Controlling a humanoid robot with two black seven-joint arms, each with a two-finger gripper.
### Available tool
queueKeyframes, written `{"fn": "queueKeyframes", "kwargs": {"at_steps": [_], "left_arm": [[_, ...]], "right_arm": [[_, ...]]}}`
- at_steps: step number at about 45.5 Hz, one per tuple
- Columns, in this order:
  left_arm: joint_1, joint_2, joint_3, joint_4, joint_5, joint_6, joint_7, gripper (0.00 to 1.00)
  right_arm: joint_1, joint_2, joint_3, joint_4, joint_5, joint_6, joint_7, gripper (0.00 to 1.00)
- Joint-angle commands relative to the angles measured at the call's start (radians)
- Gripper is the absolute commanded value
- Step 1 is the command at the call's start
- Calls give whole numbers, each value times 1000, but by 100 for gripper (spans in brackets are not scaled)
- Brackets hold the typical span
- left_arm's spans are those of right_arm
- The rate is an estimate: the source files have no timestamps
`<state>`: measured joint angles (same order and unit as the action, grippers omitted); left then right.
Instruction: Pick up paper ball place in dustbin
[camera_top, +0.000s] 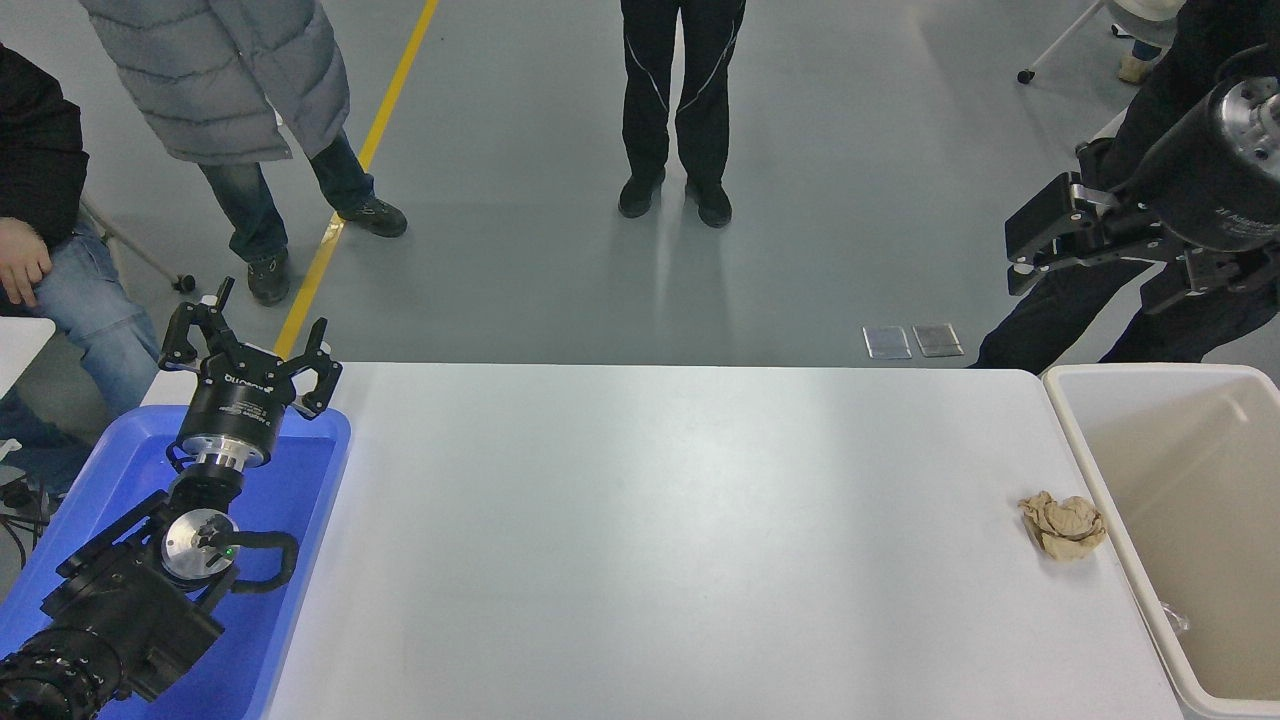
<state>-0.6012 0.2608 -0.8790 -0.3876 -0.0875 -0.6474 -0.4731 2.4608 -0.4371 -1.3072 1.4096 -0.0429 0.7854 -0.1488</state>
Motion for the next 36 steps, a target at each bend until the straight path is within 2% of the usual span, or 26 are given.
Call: {"fn": "queueKeyframes", "kwargs": {"at_steps": [1,12,21,36], "left_arm": [[0,0,0,0,0,0,-1,98],[0,0,0,0,0,0,1,98],[0,0,0,0,0,0,1,98],[0,0,0,0,0,0,-1,98]], "right_arm": [[-2,0,0,0,0,0,0,100],[-46,5,5,0,0,0,0,100],[-167,63,8,-1,0,0,0,100],[-131,57,11,-15,2,0,0,100]]}}
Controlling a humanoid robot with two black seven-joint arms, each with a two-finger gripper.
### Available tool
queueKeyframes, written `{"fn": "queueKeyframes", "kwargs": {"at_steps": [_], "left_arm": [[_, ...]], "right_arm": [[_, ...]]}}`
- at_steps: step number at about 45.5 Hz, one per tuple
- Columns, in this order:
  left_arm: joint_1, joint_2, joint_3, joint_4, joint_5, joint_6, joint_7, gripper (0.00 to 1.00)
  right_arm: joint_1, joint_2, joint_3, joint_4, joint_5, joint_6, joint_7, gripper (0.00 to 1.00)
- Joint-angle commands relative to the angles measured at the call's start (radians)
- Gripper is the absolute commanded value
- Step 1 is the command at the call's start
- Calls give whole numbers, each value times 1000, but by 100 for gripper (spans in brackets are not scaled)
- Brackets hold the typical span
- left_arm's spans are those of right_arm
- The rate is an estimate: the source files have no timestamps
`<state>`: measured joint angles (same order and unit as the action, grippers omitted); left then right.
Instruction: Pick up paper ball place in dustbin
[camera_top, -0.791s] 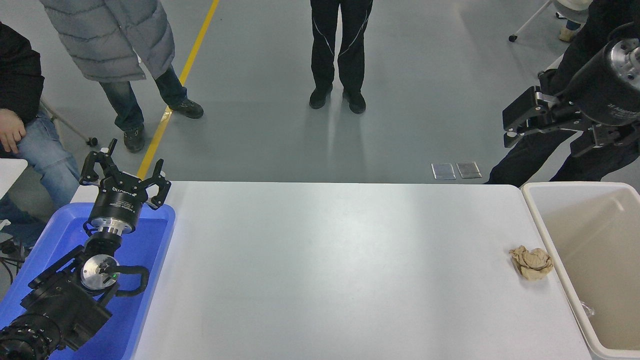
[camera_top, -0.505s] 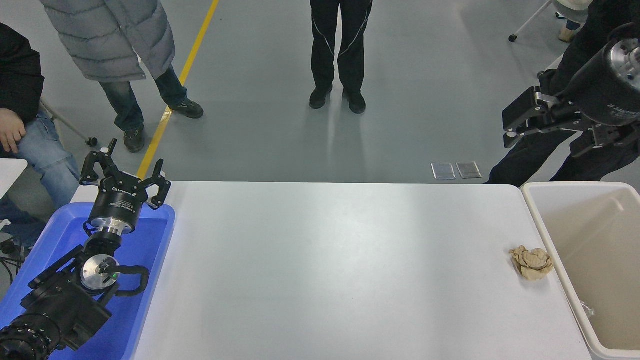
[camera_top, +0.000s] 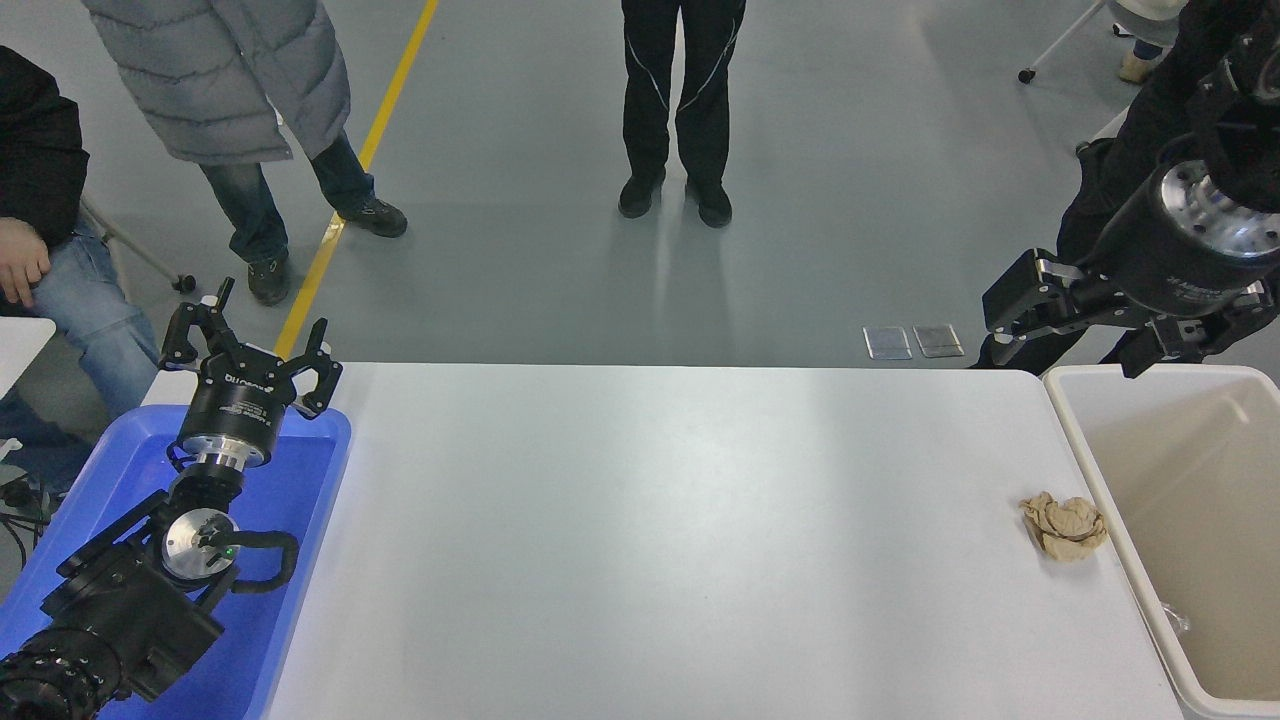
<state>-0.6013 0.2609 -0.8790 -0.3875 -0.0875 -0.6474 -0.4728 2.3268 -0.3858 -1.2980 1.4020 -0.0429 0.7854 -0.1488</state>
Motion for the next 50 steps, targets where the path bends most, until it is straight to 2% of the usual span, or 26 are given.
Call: {"fn": "queueKeyframes", "kwargs": {"at_steps": [1,9,17,37,42,47,50], "left_arm": [[0,0,0,-1,0,0,-1,98],[0,0,0,1,-1,0,-1,98],[0,0,0,1,-3,0,-3,98],[0,0,0,1,-3,2,-4,98],[0,0,-2,1,-3,2,-3,98],[0,0,-2,1,-3,2,-4,98],[0,0,-2,1,-3,2,-4,98]], "right_arm": [[5,5,2,-8,0,0,0,100],[-9,7,6,-9,8,0,8,100],[9,-24,46,-27,138,0,8,100],[-23,-21,63,-80,178,0,8,100],[-64,-22,68,-83,224,0,8,100],[-84,-27,48,-93,206,0,3,100],[-98,-31,36,-92,138,0,3,100]]}}
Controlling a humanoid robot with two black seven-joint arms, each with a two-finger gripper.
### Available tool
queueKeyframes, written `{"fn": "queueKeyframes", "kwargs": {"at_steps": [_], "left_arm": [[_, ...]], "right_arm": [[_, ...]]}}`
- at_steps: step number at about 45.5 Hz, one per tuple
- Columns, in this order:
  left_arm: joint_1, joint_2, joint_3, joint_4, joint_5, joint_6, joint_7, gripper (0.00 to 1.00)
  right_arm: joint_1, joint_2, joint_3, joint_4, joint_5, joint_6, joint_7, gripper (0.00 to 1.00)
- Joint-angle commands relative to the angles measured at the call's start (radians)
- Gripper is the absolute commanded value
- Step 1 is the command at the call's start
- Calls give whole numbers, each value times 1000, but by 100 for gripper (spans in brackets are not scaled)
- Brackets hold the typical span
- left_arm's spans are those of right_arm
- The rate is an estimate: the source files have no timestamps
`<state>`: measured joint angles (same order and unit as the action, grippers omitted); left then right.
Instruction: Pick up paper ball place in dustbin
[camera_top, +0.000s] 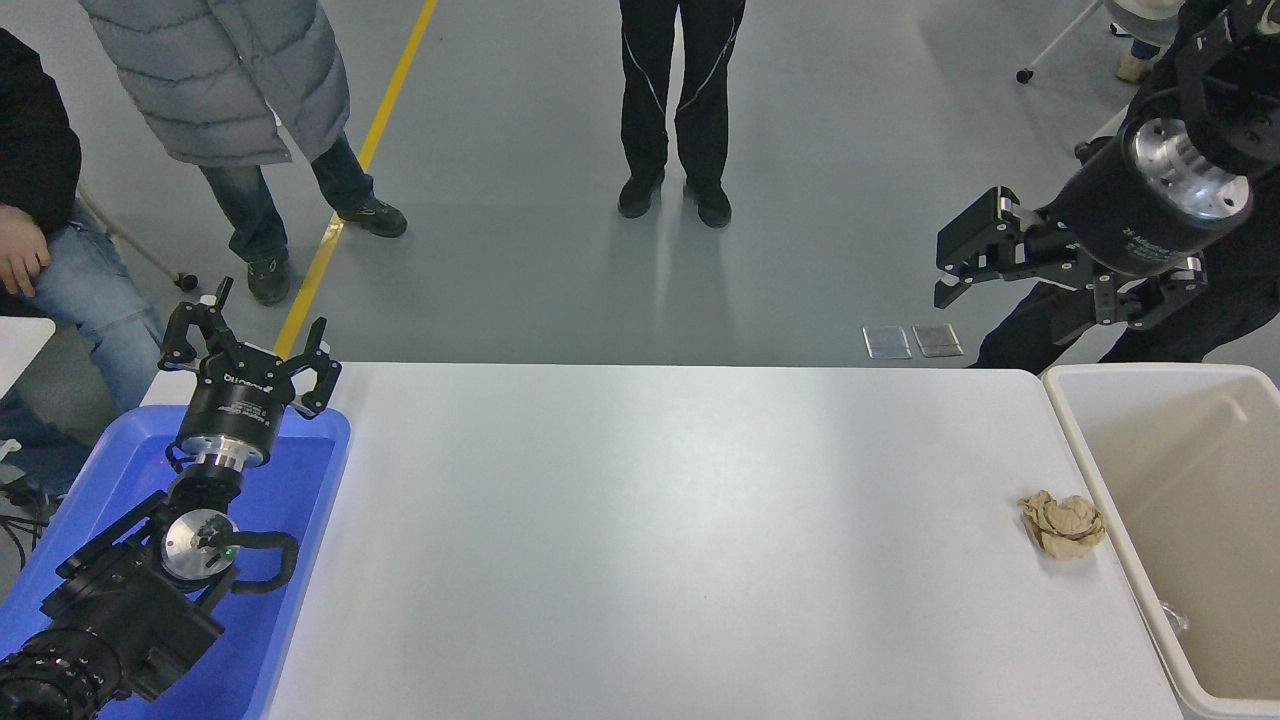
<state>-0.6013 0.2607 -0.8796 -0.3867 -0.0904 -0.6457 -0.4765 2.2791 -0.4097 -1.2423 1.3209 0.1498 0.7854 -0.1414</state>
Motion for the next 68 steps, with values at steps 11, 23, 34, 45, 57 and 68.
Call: {"fn": "queueKeyframes", "kwargs": {"at_steps": [11,23,34,45,57,68], "left_arm": [[0,-2,-2,-1,0,1,-1,98],[0,-2,-1,0,0,3,-1,98],[0,-2,-2,0,-2,3,-1,98],[0,-2,-4,0,0,1,-2,98],[0,-2,-4,0,-2,0,-2,98],[0,-2,-6,0,-2,0,-2,98]], "right_arm": [[-171,-104,-9,-11,-326,-18,-4,92],[-417,-211,40,-32,-420,-397,-3,92],[-680,-233,149,-133,-421,-594,-4,92],[-871,-224,237,-298,-411,-702,-4,92],[-1043,-159,362,-437,-388,-715,-4,92],[-1098,-95,396,-506,-371,-716,-7,90]]}}
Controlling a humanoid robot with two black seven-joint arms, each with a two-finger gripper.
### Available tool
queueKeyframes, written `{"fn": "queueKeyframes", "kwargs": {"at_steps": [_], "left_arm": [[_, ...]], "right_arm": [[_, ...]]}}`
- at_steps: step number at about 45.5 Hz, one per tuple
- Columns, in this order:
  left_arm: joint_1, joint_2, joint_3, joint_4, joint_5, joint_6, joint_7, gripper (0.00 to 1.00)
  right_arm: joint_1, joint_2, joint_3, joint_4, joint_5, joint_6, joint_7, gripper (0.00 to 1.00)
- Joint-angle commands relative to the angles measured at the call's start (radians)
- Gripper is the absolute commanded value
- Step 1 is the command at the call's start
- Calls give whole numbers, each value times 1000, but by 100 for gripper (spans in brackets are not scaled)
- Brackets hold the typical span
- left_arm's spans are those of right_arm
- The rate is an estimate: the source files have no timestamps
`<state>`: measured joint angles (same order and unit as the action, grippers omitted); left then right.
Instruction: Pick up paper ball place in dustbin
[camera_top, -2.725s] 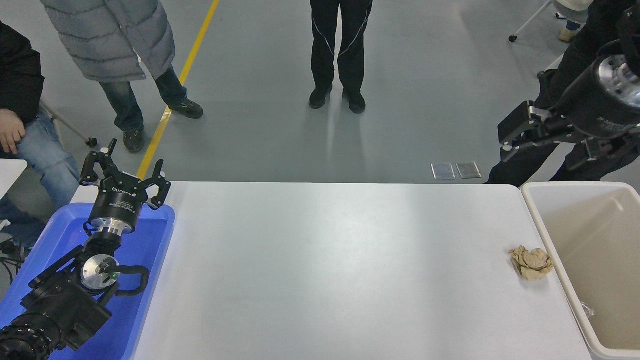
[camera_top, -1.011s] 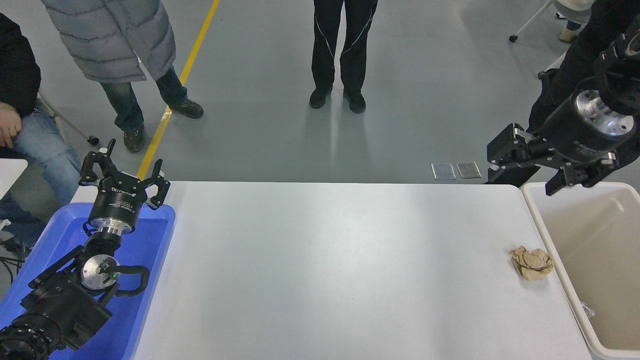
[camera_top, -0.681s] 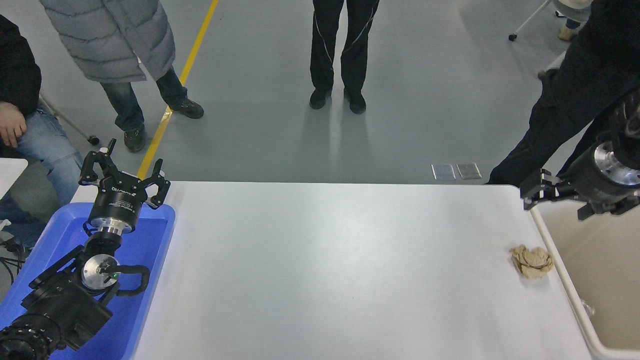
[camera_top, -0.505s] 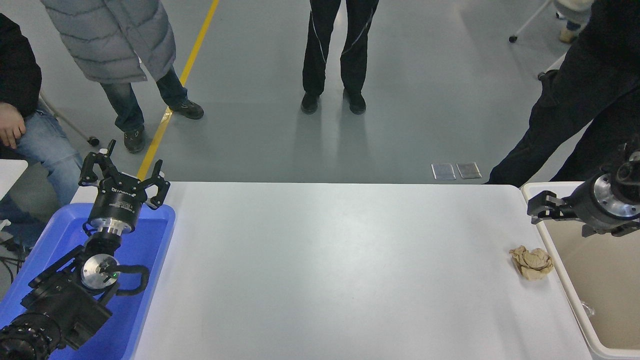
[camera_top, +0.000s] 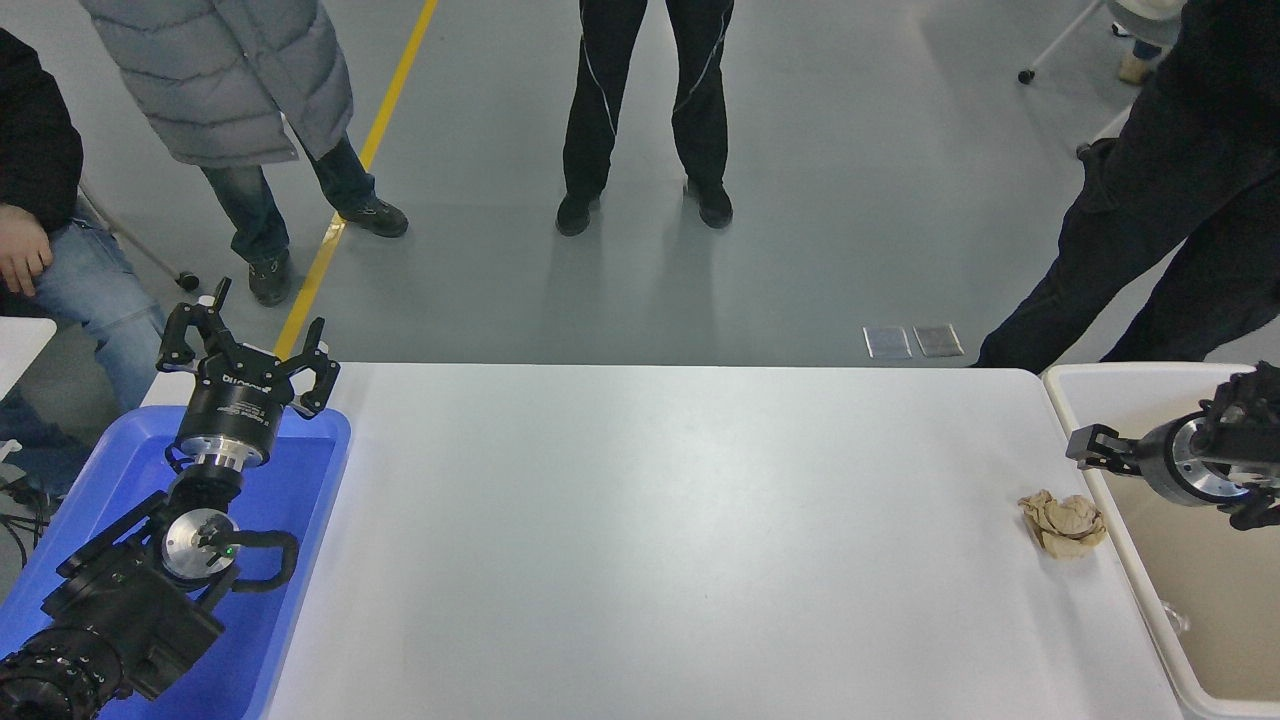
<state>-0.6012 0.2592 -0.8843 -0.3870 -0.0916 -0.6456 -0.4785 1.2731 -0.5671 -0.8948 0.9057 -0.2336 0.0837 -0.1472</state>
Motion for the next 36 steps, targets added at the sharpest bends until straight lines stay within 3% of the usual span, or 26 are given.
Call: {"fn": "queueKeyframes", "kwargs": {"at_steps": [1,36], "left_arm": [[0,0,-1,-1,0,0,0,98],[0,0,-1,0,1,0,0,98]], "right_arm": [[-98,67,48,-100,13,-15,-2,90],[-224,165,46,-257,10,-36,-5,80]]}}
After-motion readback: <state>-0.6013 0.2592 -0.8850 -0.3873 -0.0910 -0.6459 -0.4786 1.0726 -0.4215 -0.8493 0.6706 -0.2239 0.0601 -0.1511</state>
